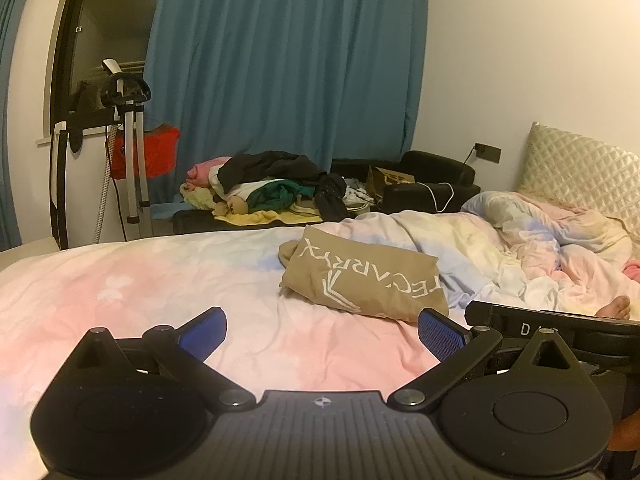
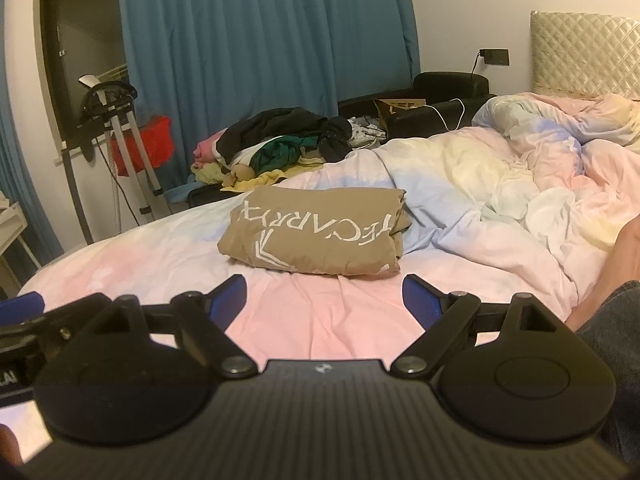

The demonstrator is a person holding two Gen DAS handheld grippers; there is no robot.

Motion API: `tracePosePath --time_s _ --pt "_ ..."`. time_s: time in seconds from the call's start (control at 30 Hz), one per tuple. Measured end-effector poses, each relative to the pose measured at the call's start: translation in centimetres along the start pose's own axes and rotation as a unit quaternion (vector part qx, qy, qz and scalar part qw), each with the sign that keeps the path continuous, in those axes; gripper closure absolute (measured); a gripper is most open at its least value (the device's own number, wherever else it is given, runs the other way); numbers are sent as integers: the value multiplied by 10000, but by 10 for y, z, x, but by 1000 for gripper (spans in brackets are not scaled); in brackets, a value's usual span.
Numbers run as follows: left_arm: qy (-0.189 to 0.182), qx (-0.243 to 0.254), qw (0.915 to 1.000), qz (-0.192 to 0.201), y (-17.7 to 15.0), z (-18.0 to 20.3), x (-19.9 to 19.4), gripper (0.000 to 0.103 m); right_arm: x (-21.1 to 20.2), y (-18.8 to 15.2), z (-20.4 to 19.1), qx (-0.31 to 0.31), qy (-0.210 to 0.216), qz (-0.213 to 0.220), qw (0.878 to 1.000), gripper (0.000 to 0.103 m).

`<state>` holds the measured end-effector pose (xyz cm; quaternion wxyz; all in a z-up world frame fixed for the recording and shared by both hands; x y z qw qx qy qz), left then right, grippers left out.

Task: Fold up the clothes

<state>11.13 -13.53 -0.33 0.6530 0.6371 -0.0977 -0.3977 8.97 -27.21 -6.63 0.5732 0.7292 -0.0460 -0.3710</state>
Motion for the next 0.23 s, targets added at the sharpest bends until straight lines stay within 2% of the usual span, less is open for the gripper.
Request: tracePosePath --time_s 0.23 --pt "5 -28 10000 41 -1 0 0 0 -4 -5 0 -5 9 13 10000 17"
Point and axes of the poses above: each gripper's, at about its wrist camera, not at the fingertips, and x roughly the way its jaws point, z to its right, y to its top, the point moved 9 cm from there along x, roughly the way its jaws point, and after that the axes turned 15 degrees about -y, right-handed, at the moved point
